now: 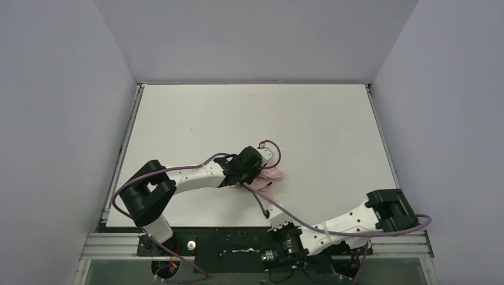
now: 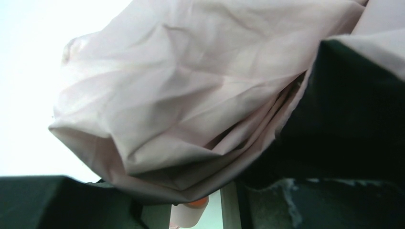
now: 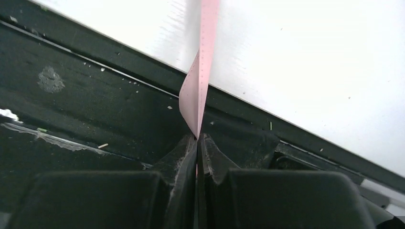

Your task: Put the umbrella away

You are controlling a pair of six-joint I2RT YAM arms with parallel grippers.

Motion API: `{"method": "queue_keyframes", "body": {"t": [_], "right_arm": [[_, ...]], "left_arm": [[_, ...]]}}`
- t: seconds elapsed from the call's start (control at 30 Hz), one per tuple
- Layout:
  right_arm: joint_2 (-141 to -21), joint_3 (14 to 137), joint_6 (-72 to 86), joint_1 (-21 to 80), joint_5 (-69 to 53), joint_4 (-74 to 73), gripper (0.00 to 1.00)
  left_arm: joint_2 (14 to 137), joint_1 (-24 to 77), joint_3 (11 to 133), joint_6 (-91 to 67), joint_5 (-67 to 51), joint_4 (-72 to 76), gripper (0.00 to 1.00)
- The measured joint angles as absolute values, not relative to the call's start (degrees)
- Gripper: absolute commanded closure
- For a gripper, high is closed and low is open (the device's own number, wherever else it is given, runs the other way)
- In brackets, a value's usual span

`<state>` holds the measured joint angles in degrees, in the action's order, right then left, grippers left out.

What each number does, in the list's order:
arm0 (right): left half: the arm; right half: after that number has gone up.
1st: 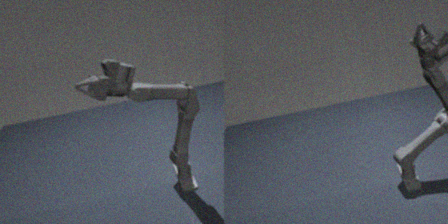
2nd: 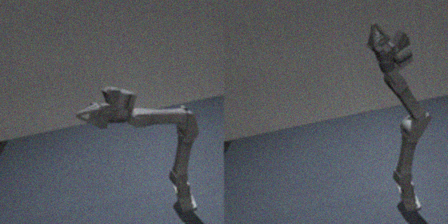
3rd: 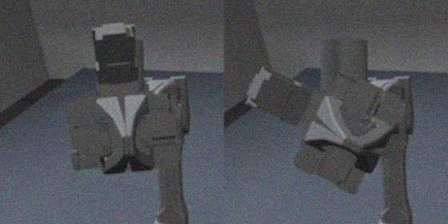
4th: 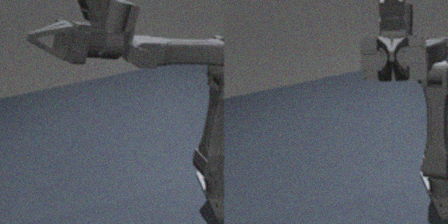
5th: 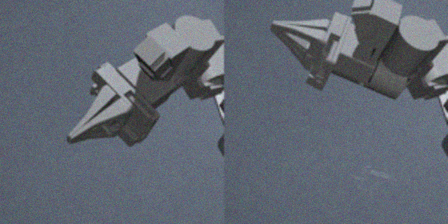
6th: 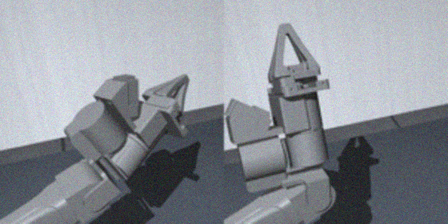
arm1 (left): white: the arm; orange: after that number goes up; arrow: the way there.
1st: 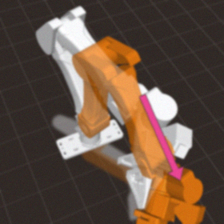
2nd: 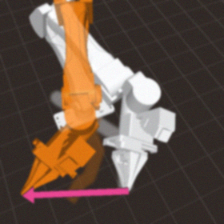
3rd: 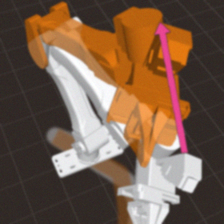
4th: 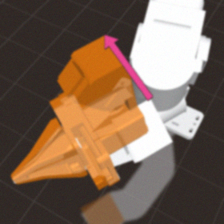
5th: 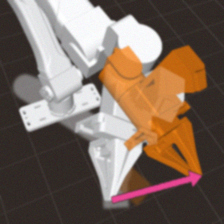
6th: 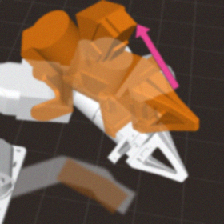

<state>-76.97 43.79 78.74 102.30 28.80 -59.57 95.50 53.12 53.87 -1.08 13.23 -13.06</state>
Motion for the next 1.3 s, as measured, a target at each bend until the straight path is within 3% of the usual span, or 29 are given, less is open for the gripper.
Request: {"method": "queue_keyframes", "body": {"t": [0.03,0.2,0.47,0.7,0.83,0.93,1.13,1.3], "right_arm": [[-80.2,44.9,78.8,103.8,30.0,-60.2,0.96],[-91.8,52.1,78.1,109.0,32.8,-63.2,0.52],[-90.4,55.3,71.7,112.2,33.5,-62.2,0.3],[-63.9,54.7,69.5,110.4,39.5,-61.7,0.26],[-48.6,51.5,63.9,103.5,42.0,-58.8,0.25],[-44.0,50.8,58.7,96.6,42.5,-56.7,0.24],[-46.4,52.8,45.7,67.7,35.7,-52.5,0.22],[-51.7,52.5,38.0,40.8,16.2,-46.7,0.23]], "left_arm": [[95.5,53.3,53.8,-0.9,13.3,-12.9,1.0],[95.6,54.0,53.1,-0.7,15.3,-11.3,1.0],[95.7,54.5,51.4,1.3,18.7,-7.7,1.0],[94.7,55.2,48.9,4.0,19.5,-4.1,1.0],[93.8,55.2,47.0,5.3,19.4,-1.4,1.0],[93.4,55.2,46.0,6.3,19.4,0.0,1.0],[92.7,55.4,44.0,8.5,19.4,3.2,1.0],[92.3,55.4,43.3,9.5,19.3,4.1,1.0]]}}
